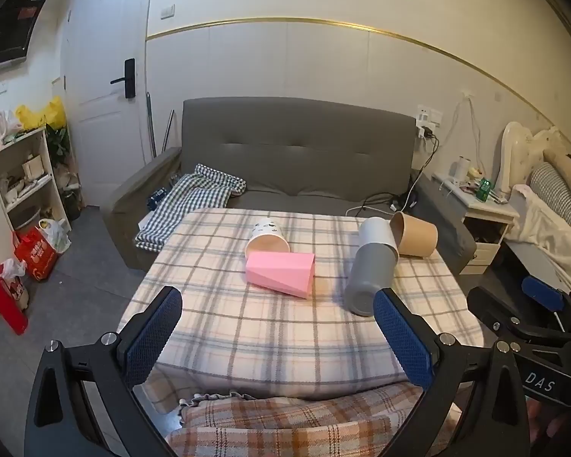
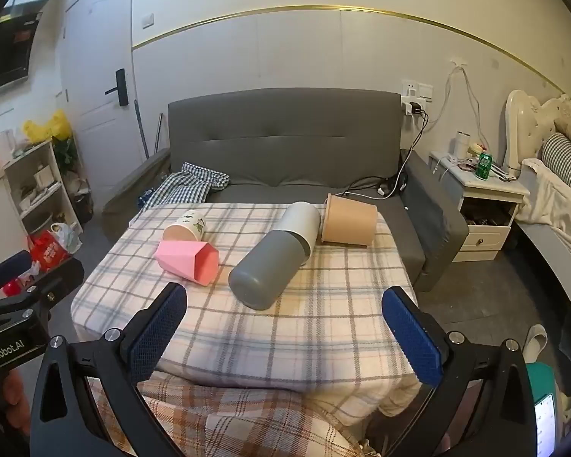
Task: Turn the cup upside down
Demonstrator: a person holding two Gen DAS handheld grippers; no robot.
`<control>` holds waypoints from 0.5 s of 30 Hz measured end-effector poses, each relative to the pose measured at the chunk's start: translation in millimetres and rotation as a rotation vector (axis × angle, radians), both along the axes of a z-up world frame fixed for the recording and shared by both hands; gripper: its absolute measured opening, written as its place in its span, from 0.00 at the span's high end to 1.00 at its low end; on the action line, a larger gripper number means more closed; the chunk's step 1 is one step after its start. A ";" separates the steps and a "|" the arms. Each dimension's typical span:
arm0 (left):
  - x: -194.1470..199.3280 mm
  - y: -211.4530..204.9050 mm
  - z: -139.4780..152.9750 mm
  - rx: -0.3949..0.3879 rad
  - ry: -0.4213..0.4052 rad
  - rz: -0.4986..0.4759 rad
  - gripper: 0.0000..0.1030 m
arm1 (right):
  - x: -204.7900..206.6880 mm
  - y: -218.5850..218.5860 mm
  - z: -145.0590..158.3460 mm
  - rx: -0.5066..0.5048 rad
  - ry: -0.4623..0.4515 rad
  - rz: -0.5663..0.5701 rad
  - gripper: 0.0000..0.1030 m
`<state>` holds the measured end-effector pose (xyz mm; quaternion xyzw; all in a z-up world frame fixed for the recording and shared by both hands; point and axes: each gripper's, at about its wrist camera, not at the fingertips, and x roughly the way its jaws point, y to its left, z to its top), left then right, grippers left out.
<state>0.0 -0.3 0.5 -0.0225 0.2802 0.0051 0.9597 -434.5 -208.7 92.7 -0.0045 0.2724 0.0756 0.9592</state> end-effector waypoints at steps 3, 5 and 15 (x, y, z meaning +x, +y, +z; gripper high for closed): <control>-0.9 -0.5 1.0 -0.001 -0.008 0.000 0.00 | -1.6 -0.4 0.0 0.002 -0.003 -0.005 0.00; -0.9 -1.0 1.2 -0.001 -0.003 -0.002 0.00 | 0.1 -0.1 -0.4 0.001 0.011 -0.004 0.00; -1.2 -0.6 1.1 -0.003 -0.003 -0.002 0.00 | -2.0 1.2 0.5 0.002 0.020 -0.001 0.00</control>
